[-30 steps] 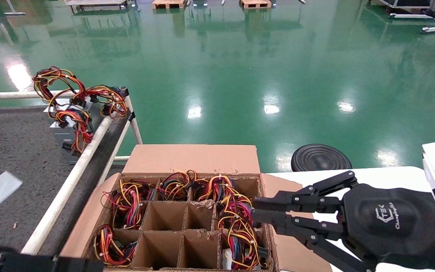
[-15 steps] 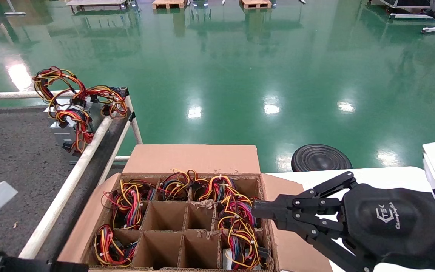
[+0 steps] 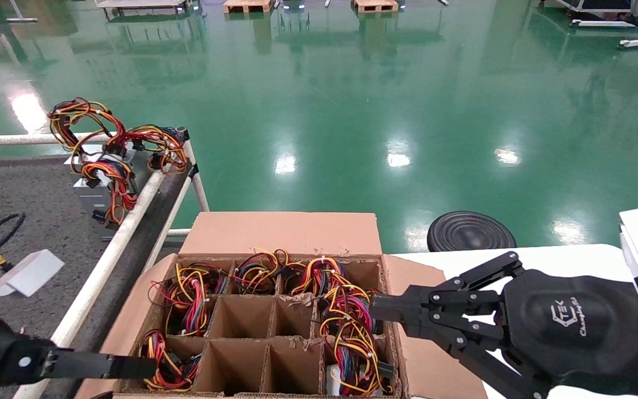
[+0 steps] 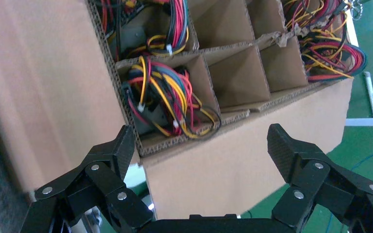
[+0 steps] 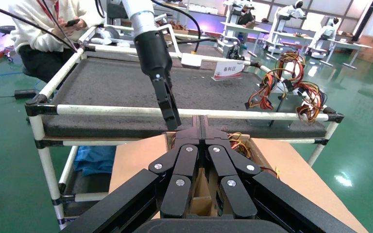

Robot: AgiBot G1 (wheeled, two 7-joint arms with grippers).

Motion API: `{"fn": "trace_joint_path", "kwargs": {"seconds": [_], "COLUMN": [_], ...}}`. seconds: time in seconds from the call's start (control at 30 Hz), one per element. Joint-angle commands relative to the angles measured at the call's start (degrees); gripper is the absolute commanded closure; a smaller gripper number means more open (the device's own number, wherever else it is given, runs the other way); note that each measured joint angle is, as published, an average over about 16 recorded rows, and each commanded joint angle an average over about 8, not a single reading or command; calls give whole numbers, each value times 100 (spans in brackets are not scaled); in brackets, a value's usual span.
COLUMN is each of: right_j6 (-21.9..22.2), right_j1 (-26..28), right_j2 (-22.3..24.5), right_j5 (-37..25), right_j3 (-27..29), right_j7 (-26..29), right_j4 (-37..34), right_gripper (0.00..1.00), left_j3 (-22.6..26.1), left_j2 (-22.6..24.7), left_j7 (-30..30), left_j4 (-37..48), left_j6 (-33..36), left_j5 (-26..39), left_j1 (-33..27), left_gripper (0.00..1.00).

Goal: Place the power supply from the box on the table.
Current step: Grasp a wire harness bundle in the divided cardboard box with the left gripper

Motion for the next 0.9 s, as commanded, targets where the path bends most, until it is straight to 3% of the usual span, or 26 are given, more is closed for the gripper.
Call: {"fn": "trace_joint_path", "kwargs": {"seconds": [0.03, 0.9], "right_j6": [0, 0], "right_j1": [0, 0], "right_j2": [0, 0], "right_j5": [0, 0], "right_j3": [0, 0], "right_j7": [0, 0], "right_j4": [0, 0], "right_gripper": [100, 100], "left_j3": [0, -47], "left_j2": [52, 222], "left_j7": [110, 992], "left_j4": [59, 591], "left_j6": [-89, -377], "left_j5": [-13, -527], "left_j1": [72, 691], "left_gripper": [0, 0]}}
